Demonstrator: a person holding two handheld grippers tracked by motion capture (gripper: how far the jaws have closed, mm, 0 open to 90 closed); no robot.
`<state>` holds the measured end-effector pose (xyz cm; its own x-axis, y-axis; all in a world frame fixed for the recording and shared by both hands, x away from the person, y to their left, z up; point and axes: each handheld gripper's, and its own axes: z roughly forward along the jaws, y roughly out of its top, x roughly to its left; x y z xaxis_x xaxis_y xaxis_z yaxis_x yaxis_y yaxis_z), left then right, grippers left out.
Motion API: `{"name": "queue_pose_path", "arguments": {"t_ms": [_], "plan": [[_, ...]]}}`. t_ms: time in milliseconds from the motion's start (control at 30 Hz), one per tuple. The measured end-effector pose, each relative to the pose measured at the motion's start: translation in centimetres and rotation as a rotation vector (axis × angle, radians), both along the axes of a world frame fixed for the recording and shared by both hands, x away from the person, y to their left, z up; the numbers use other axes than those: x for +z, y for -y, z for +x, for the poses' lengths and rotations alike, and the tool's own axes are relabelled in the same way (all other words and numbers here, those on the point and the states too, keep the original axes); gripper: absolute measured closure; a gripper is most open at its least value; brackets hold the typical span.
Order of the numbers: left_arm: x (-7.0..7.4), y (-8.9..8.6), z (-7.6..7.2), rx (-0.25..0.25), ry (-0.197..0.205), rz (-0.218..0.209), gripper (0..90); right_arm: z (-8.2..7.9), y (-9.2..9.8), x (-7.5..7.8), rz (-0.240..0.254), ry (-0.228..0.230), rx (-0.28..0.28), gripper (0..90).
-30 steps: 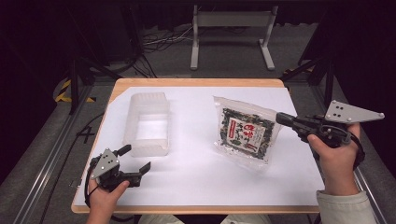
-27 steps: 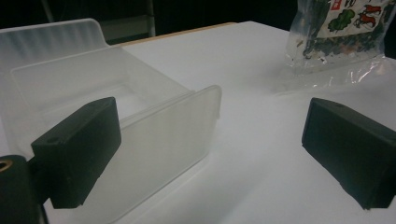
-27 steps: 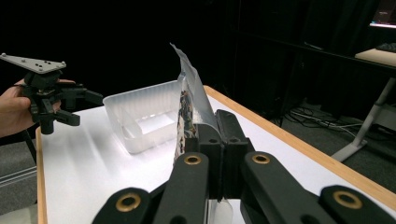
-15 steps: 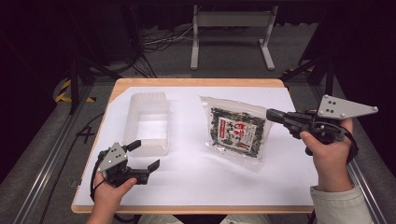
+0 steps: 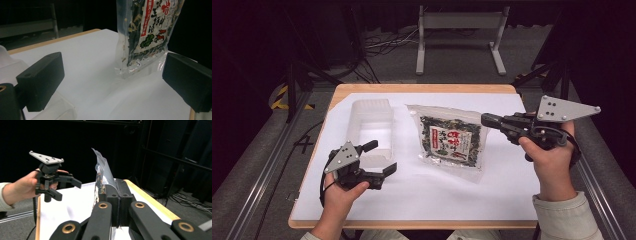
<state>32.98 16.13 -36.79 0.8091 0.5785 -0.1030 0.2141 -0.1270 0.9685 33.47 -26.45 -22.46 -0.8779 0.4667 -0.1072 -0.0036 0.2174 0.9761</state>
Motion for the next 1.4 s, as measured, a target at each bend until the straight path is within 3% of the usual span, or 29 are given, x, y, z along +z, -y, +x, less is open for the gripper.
{"name": "queue_pose_path", "arguments": {"t_ms": [133,300,467,700,767,867,1067,1167,1400], "plan": [[1.0,0.4,0.3,-0.031,0.021,0.021,4.8,0.0,-0.6,0.0,0.006,0.001,0.023,90.0],[1.2,1.4,0.6,-0.057,0.024,0.000,4.2,0.0,-1.3,0.0,0.014,0.003,0.056,90.0],[1.0,2.6,0.9,-0.106,0.008,0.009,3.6,-0.2,-2.3,-0.1,0.023,0.012,0.092,90.0],[1.3,3.5,1.6,-0.149,0.016,-0.041,4.6,-0.1,-3.0,-0.2,0.026,0.011,0.113,90.0],[1.4,3.8,1.7,-0.152,0.007,-0.028,5.6,-0.1,-3.1,-0.3,0.028,0.011,0.119,90.0],[1.6,4.5,1.8,-0.182,-0.021,-0.046,6.1,0.0,-3.6,-0.4,0.028,0.008,0.130,90.0],[1.8,5.3,1.9,-0.201,-0.010,-0.043,6.5,0.0,-3.9,-0.6,0.038,0.005,0.146,90.0],[1.7,5.5,1.9,-0.225,0.006,-0.036,10.3,0.0,-4.0,-0.7,0.061,0.004,0.161,90.0],[1.7,5.2,1.7,-0.259,0.027,-0.083,19.6,0.1,-4.2,-1.1,0.088,-0.002,0.173,90.0]]}}
